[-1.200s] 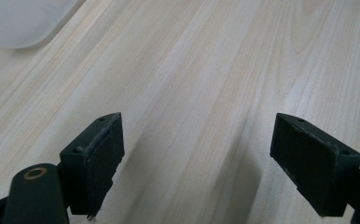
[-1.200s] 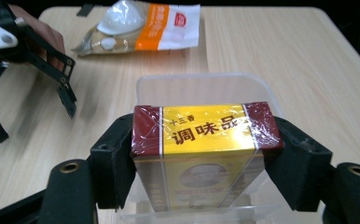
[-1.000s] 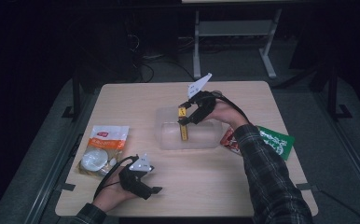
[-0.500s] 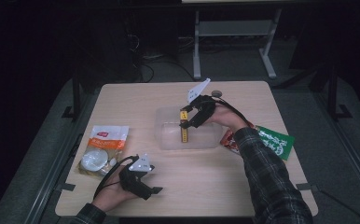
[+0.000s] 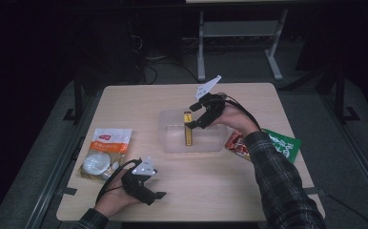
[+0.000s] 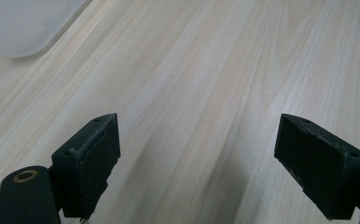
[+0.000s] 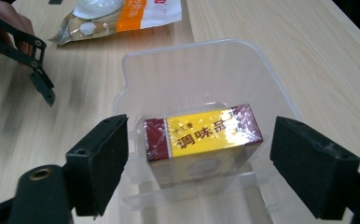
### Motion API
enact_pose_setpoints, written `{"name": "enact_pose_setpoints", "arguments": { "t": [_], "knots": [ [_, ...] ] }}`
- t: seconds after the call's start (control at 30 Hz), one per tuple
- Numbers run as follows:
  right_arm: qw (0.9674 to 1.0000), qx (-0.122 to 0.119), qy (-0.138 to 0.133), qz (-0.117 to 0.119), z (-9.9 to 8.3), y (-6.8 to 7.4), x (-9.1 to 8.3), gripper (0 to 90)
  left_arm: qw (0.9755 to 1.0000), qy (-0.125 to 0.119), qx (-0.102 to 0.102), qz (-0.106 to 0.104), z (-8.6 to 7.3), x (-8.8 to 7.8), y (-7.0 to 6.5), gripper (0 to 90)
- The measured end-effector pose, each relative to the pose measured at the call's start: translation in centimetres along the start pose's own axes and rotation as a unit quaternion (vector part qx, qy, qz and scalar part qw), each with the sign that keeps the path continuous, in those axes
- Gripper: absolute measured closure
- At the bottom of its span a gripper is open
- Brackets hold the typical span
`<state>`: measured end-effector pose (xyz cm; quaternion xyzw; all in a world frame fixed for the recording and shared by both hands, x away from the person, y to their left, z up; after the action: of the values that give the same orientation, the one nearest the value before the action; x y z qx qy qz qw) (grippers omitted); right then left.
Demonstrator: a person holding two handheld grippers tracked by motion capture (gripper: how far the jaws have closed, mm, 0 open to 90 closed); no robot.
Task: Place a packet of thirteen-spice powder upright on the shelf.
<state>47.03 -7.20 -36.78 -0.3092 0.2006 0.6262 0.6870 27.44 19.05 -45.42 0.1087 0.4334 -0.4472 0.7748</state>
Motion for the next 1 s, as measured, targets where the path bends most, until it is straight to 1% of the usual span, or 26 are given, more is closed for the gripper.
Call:
{"name": "enact_pose_setpoints", "arguments": {
  "t": [0.03,0.1,0.13,0.17,0.27,0.3,0.33,0.37,0.4,0.43,0.47,0.5,0.53,0.57,0.6,0.63,0.77,0.8,0.87,0.9,0.93,1.0],
  "knots": [
    [1.0,0.0,0.0,0.0,0.0,0.0,0.0,18.8,1.0,0.0,0.0,0.001,0.0,0.0,0.0,13.9],
    [0.9998,0.017,-0.003,-0.014,0.2,0.6,-0.6,19.8,1.0,-0.008,-0.004,0.003,0.0,0.0,0.1,14.3],
    [0.9996,0.022,-0.001,-0.02,0.2,0.9,-0.9,19.8,1.0,-0.005,-0.001,0.004,0.0,-0.1,0.2,15.0],
    [0.9993,0.023,0.0,-0.028,0.2,1.1,-1.2,19.8,1.0,-0.006,-0.003,0.003,0.0,-0.2,0.3,15.4],
    [0.9977,0.034,0.015,-0.056,0.3,2.2,-2.1,19.9,0.9999,-0.007,-0.008,0.005,-0.1,-0.1,0.3,18.1],
    [0.9975,0.03,0.018,-0.062,0.2,2.4,-2.3,19.9,0.9999,-0.006,-0.008,0.006,-0.1,0.0,0.4,18.3],
    [0.9966,0.039,0.024,-0.068,0.3,2.9,-2.5,19.9,0.9999,-0.006,-0.008,0.007,-0.1,0.0,0.4,18.7],
    [0.9963,0.038,0.024,-0.073,0.2,3.3,-2.7,19.9,0.9998,-0.01,-0.015,0.005,-0.1,0.0,0.3,19.3],
    [0.9962,0.04,0.027,-0.072,0.2,3.7,-3.0,19.9,0.9998,-0.011,-0.015,0.005,-0.1,0.0,0.3,19.4],
    [0.9961,0.032,0.029,-0.077,0.0,3.9,-3.1,19.8,0.9999,-0.007,-0.006,0.008,0.0,-0.1,0.4,19.7],
    [0.9947,0.046,0.028,-0.087,-0.1,4.9,-3.4,20.0,0.9999,-0.006,-0.009,0.007,0.0,-0.1,0.4,20.1],
    [0.9942,0.05,0.028,-0.09,-0.2,5.2,-3.6,20.1,0.9999,-0.007,-0.01,0.006,0.0,-0.1,0.4,20.6],
    [0.9942,0.05,0.028,-0.09,-0.2,5.2,-3.6,20.1,0.9999,-0.007,-0.011,0.007,0.0,0.0,0.4,20.6],
    [0.9935,0.054,0.028,-0.096,-0.4,5.7,-3.7,20.8,0.9999,-0.006,-0.013,0.007,0.0,0.0,0.5,20.6],
    [0.9931,0.057,0.026,-0.099,-0.6,6.1,-3.8,20.8,0.9998,-0.007,-0.015,0.006,-0.1,0.0,0.4,20.7],
    [0.9927,0.061,0.029,-0.1,-0.7,6.5,-3.9,21.1,0.9997,-0.012,-0.023,0.003,-0.1,0.0,0.4,20.8],
    [0.9911,0.07,0.022,-0.111,-1.5,8.1,-4.3,23.2,0.9997,-0.012,-0.019,0.004,0.0,-0.1,0.4,20.9],
    [0.9904,0.071,0.022,-0.116,-1.7,8.5,-4.4,23.7,0.9998,-0.01,-0.019,0.005,0.0,-0.1,0.4,21.0],
    [0.9897,0.079,0.018,-0.118,-2.0,9.3,-4.7,26.2,0.9998,-0.009,-0.019,0.005,0.0,-0.1,0.4,21.1],
    [0.9891,0.079,0.019,-0.123,-2.2,9.6,-4.9,27.2,0.9998,-0.009,-0.018,0.005,0.0,-0.1,0.4,21.0],
    [0.9881,0.084,0.018,-0.127,-2.4,10.0,-5.2,29.4,0.9998,-0.009,-0.018,0.006,0.0,-0.1,0.4,21.1],
    [0.986,0.097,0.015,-0.135,-2.9,10.4,-5.8,36.0,0.9996,-0.014,-0.025,0.004,-0.1,-0.1,0.4,21.1]
  ]
}}
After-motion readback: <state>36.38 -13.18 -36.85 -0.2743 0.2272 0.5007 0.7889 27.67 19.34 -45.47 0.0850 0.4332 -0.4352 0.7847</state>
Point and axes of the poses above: each handheld gripper's, and its own axes: x roughly forward along the jaws, z roughly out of its top, y roughly to its left, the point moved 1 cm from there along x, roughly forward along the jaws, and after that the axes turned 15 degrees about -x, right-handed, at the moved point
